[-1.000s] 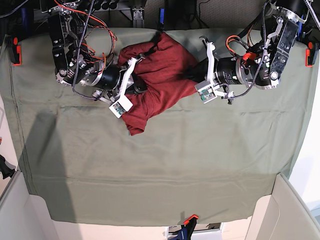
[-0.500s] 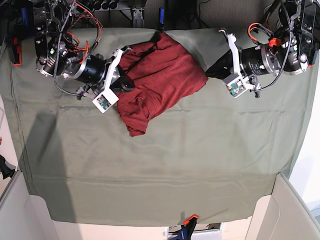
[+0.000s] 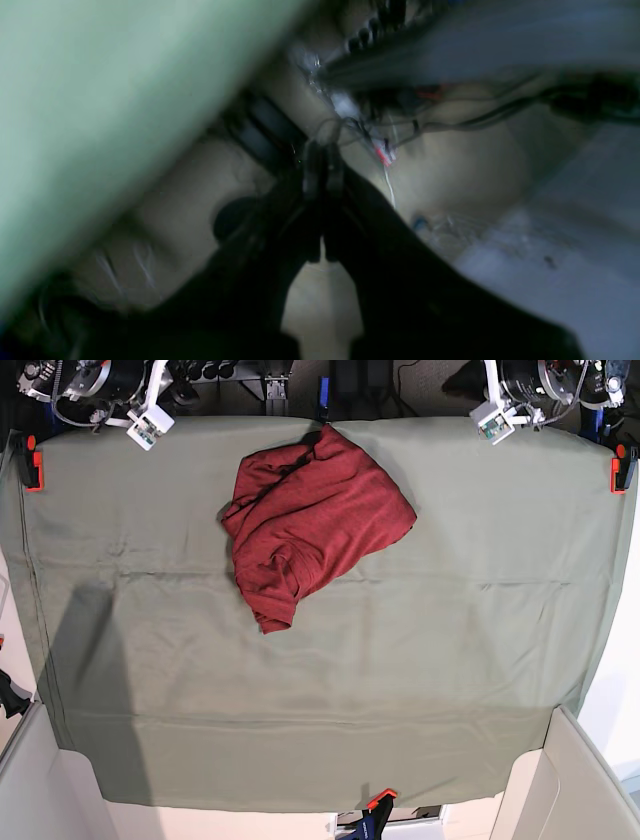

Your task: Fold the T-shirt properly

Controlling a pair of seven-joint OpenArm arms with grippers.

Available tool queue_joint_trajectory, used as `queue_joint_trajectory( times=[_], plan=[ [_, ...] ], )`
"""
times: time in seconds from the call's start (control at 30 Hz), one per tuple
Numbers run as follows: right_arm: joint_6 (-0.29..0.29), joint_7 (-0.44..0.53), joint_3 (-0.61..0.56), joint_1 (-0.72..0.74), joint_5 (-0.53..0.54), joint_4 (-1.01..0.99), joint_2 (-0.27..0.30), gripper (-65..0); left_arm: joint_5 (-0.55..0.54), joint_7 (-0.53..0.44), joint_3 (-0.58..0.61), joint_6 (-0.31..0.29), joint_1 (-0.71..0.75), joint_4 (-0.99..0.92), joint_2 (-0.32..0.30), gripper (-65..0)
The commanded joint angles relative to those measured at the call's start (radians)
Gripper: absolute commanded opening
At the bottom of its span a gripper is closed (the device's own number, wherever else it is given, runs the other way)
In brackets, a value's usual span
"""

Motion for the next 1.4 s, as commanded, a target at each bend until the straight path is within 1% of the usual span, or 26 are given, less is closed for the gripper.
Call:
queue_joint_trajectory(
  times=[0.0, 0.07, 0.17, 0.23, 0.47, 0.57, 0.6, 0.7, 0.77, 0.9, 0.93, 1.0, 1.03, 1.1, 1.13, 1.2, 1.23, 1.3, 1.37],
  plan=[
    [0.005, 0.019, 0.003, -0.023, 0.015, 0.012, 0.018, -65.0, 0.002, -0.008, -0.006, -0.006, 0.026, -0.010, 0.002, -65.0],
    [0.005, 0.023, 0.003, -0.047, 0.016, -0.004, 0.035, -65.0, 0.030, -0.031, -0.006, -0.006, 0.043, -0.064, 0.037, -65.0],
    [0.005, 0.023, 0.003, -0.051, 0.016, -0.057, 0.036, -65.0, 0.067, -0.079, -0.006, -0.006, 0.042, -0.169, 0.091, -65.0],
    [0.005, 0.029, 0.003, -0.050, 0.016, -0.108, 0.037, -65.0, 0.095, -0.094, -0.006, -0.006, 0.042, -0.235, 0.125, -65.0],
    [0.005, 0.029, 0.001, -0.011, 0.029, -0.361, 0.036, -65.0, 0.168, -0.093, -0.006, -0.006, 0.006, -0.411, 0.211, -65.0],
    [0.005, 0.023, -0.002, 0.025, 0.040, -0.488, 0.036, -65.0, 0.219, -0.077, -0.006, -0.006, 0.004, -0.461, 0.245, -65.0],
    [0.003, 0.012, -0.005, 0.040, 0.050, -0.528, 0.037, -65.0, 0.243, -0.069, -0.005, -0.006, 0.004, -0.478, 0.256, -65.0],
    [0.001, -0.060, -0.018, 0.077, 0.097, -0.632, 0.036, -65.0, 0.324, -0.036, 0.002, -0.006, 0.004, -0.538, 0.293, -65.0],
    [0.001, -0.092, -0.032, 0.085, 0.109, -0.686, 0.037, -65.0, 0.371, -0.033, 0.020, -0.006, 0.004, -0.589, 0.308, -65.0],
    [-0.002, -0.091, -0.066, 0.085, 0.110, -0.751, 0.035, -65.0, 0.463, -0.033, 0.106, 0.002, -0.011, -0.679, 0.301, -65.0],
    [-0.015, -0.091, -0.075, 0.085, 0.109, -0.764, 0.031, -65.0, 0.476, -0.032, 0.139, 0.011, -0.024, -0.701, 0.293, -65.0],
    [-0.025, -0.091, -0.086, 0.085, 0.099, -0.789, 0.013, -65.0, 0.490, -0.032, 0.218, 0.084, -0.058, -0.750, 0.271, -65.0],
    [-0.025, -0.091, -0.088, 0.085, 0.079, -0.803, -0.001, -65.0, 0.497, -0.032, 0.263, 0.108, -0.080, -0.779, 0.261, -65.0],
    [-0.031, -0.091, -0.089, 0.085, 0.023, -0.835, -0.034, -65.0, 0.517, -0.032, 0.353, 0.136, -0.135, -0.845, 0.252, -65.0],
    [-0.046, -0.091, -0.089, 0.086, -0.008, -0.853, -0.051, -65.0, 0.517, -0.034, 0.396, 0.149, -0.166, -0.885, 0.251, -65.0],
    [-0.082, -0.104, -0.089, 0.097, -0.080, -0.894, -0.080, -65.0, 0.517, -0.033, 0.480, 0.177, -0.235, -0.980, 0.255, -65.0],
    [-0.097, -0.115, -0.089, 0.106, -0.112, -0.918, -0.091, -65.0, 0.525, -0.033, 0.521, 0.200, -0.273, -1.030, 0.259, -65.0],
    [-0.105, -0.116, -0.089, 0.130, -0.143, -0.976, -0.103, -65.0, 0.547, -0.034, 0.589, 0.252, -0.344, -1.134, 0.273, -65.0],
    [-0.105, -0.110, -0.089, 0.164, -0.146, -1.045, -0.105, -65.0, 0.546, -0.048, 0.635, 0.267, -0.411, -1.228, 0.298, -65.0]
  ],
)
